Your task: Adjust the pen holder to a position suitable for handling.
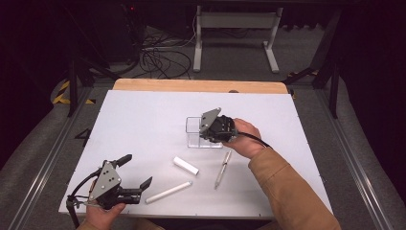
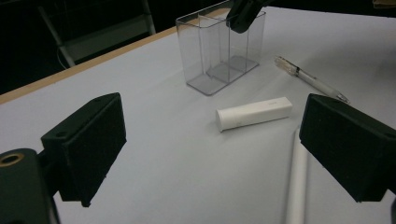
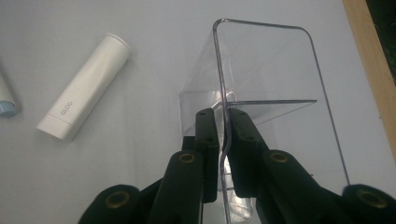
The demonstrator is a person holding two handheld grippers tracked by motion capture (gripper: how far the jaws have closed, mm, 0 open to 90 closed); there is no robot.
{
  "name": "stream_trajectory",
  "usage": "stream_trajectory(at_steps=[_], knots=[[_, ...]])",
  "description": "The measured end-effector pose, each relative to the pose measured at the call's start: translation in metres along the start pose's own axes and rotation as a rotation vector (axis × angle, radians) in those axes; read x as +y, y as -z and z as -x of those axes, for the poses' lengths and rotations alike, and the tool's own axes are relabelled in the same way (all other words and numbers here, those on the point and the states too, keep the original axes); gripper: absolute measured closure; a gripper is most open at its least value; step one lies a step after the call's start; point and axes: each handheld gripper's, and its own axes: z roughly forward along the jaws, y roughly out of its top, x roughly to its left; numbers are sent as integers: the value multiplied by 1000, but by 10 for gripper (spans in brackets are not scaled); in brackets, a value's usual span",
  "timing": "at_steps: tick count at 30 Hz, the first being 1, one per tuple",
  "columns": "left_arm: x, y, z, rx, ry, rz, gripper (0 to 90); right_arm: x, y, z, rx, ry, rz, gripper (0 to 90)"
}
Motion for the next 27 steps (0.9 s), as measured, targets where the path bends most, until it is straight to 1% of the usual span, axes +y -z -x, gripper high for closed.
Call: stream_trajectory(at_steps=[6,7,8,10,12,13,17,20,21,23,25,27], knots=[[0,-1,0,-2,3,0,80,0,0,0,-9,-8,0,824],[0,-1,0,-1,4,0,80,-1,0,1,-6,-1,-3,822],[0,-1,0,-1,3,-1,80,-1,-1,1,-14,-10,9,819],[0,-1,0,-1,1,1,80,-1,0,1,-12,-8,2,816],[0,-1,0,-1,1,0,80,-1,0,2,-18,-1,13,802],[0,-1,0,-1,2,1,80,-1,1,1,-16,-14,12,784],[0,-1,0,-3,5,0,80,0,8,3,-34,-26,54,691],[0,-1,0,-2,5,1,80,-1,15,3,-43,-62,81,596],[0,-1,0,-1,5,3,80,-1,17,3,-50,-65,91,550],[0,-1,0,-1,6,2,80,-1,23,3,-56,-89,108,497],[0,-1,-1,-1,6,1,80,-2,30,2,-67,-110,134,434],[1,-2,-1,2,3,5,80,-3,37,1,-70,-133,171,402]])
